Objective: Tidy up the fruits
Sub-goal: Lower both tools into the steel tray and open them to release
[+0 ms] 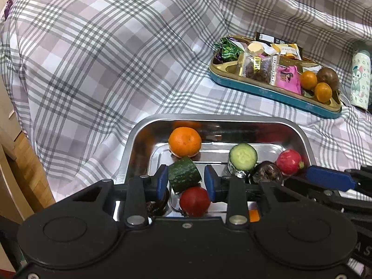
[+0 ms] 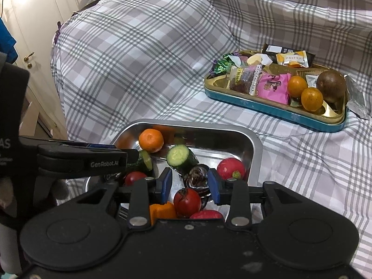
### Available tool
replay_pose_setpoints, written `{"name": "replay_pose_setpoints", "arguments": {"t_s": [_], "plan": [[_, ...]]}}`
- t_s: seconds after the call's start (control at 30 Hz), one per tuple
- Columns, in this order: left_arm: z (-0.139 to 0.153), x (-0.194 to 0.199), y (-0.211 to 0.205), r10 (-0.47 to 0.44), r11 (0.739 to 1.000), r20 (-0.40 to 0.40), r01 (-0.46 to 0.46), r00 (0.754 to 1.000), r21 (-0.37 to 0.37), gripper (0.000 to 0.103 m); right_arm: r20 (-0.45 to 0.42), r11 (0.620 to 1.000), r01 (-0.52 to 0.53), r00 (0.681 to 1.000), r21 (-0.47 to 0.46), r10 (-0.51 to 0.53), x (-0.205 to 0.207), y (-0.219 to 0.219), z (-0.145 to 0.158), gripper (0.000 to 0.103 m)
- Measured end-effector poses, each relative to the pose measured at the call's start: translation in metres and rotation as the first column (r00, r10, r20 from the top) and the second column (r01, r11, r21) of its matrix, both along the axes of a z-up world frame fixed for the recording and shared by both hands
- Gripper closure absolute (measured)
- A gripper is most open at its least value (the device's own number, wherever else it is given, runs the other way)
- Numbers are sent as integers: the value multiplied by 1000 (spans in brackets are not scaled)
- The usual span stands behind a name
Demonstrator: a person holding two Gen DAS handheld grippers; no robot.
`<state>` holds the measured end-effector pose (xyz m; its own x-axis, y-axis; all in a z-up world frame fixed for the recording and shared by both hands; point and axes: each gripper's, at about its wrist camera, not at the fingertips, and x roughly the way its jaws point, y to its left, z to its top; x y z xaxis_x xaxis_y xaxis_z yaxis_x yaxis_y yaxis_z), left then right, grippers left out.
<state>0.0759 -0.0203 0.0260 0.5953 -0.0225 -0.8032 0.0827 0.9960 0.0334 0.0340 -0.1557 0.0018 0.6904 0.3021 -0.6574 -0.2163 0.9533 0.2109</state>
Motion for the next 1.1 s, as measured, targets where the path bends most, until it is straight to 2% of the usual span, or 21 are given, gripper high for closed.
{"name": "replay_pose_setpoints", "arguments": {"t_s": [0.57,1.1], "plan": [[6,-30,-7,-17,999,6,17,1000,32,61,1,1000,5,1000,-12,-5,-11,-4,1,65],[6,-49,-10,25,998,13,-25,1000,49,61,6,999,29,1000,-20,-28,-19,-12,1,65]]}}
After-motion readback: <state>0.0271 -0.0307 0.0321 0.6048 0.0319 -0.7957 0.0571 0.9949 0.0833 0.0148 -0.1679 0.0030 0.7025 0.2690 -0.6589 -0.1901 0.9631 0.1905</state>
